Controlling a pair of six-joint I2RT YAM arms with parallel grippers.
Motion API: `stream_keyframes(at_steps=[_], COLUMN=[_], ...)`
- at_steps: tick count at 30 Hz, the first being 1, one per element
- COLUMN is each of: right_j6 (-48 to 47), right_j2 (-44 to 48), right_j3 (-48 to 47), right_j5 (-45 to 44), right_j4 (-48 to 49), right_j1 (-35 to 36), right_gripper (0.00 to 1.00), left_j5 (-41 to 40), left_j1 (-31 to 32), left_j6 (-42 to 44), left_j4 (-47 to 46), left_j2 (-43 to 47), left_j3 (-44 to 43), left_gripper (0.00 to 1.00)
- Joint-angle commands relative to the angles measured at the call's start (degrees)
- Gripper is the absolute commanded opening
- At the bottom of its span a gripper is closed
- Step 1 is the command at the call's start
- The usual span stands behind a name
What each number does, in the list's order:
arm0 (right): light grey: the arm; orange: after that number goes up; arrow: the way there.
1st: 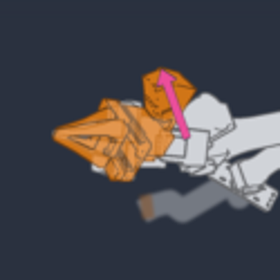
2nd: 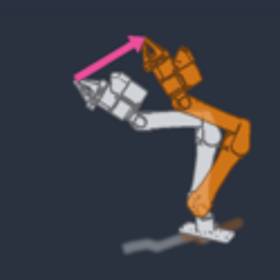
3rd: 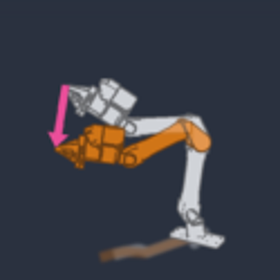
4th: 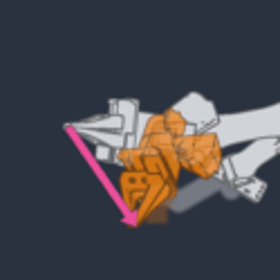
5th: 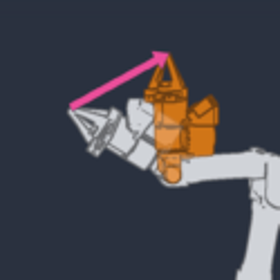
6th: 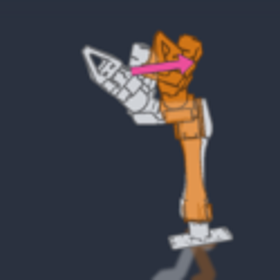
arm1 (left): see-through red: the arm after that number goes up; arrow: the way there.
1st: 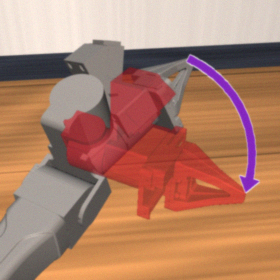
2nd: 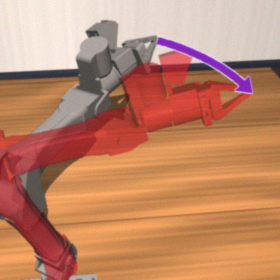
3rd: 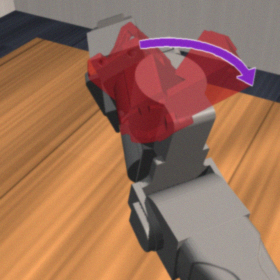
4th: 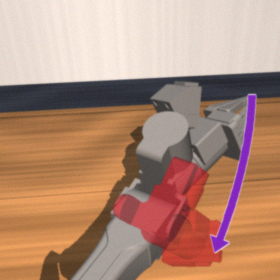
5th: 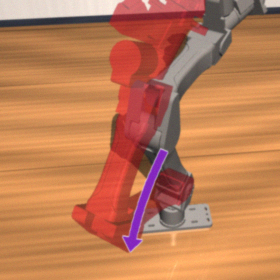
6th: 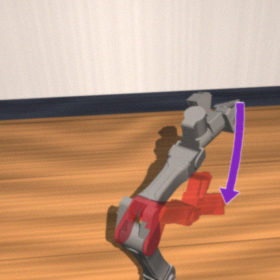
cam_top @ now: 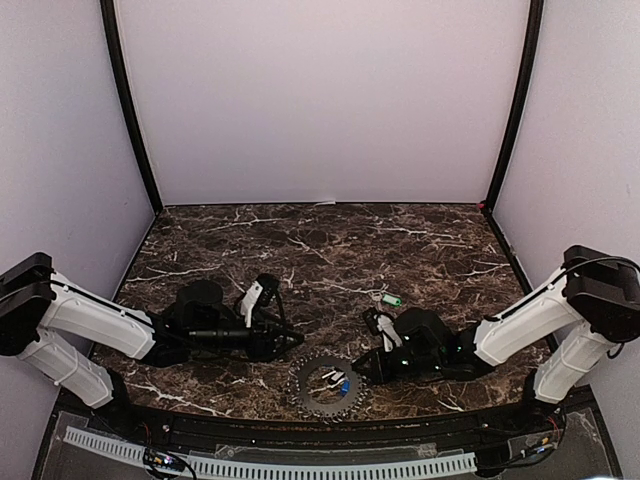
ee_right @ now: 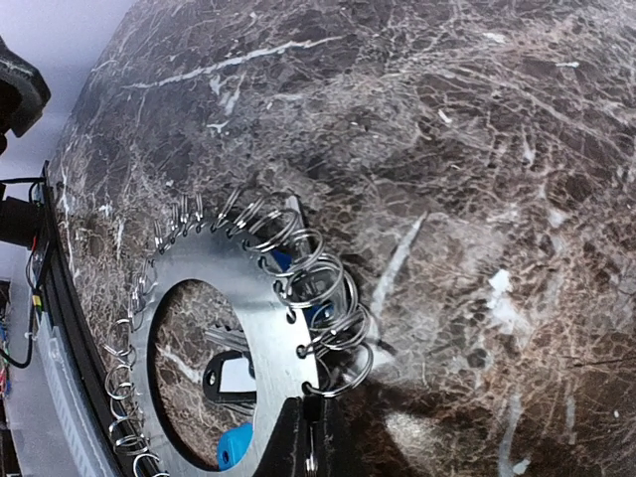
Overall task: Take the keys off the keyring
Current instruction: Pick up the key storage ring from the center of the board, then pass from the right arm to the left
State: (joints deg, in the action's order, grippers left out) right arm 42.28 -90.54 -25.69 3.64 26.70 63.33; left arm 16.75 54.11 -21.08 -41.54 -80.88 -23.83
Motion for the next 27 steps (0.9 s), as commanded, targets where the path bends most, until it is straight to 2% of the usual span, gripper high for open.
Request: stream_keyframes(at_steps=[1, 9, 16, 21, 27], right_j6=[-0.70, -0.96, -5.07, -4.50, -4.91], right_j2=[-0.49, 2.27, 0.48, 0.36, 0.39], right_j3=[-1.43, -3.75, -6.57, -7.90, -8.29], right_j5=[1.15, 0.57, 1.17, -3.56, -8.54], right_j4=[2.34, 11.42, 19.90, 20.86, 26.90], right_j1=[-0.05, 0.31, 2.02, 2.40, 2.80], right_gripper=[0.00, 0.00, 0.00, 0.00, 0.00], left_j5=[-0.80, 1.11, 4.84, 7.38, 10.98], left_j1=[-0.32, -0.32, -0.39, -0.41, -0.32], left_j6=[-0.76, -3.34, -4.27, -6.42, -9.56], left_j4=[-3.04, -5.09, -6.63, -5.43, -5.07], left_j2=[1.69, 3.21, 1.74, 0.81, -3.30], left_j3=[0.93, 0.72, 0.44, -0.51, -2.46], left_gripper=[0.53, 0.53, 0.52, 0.52, 0.47])
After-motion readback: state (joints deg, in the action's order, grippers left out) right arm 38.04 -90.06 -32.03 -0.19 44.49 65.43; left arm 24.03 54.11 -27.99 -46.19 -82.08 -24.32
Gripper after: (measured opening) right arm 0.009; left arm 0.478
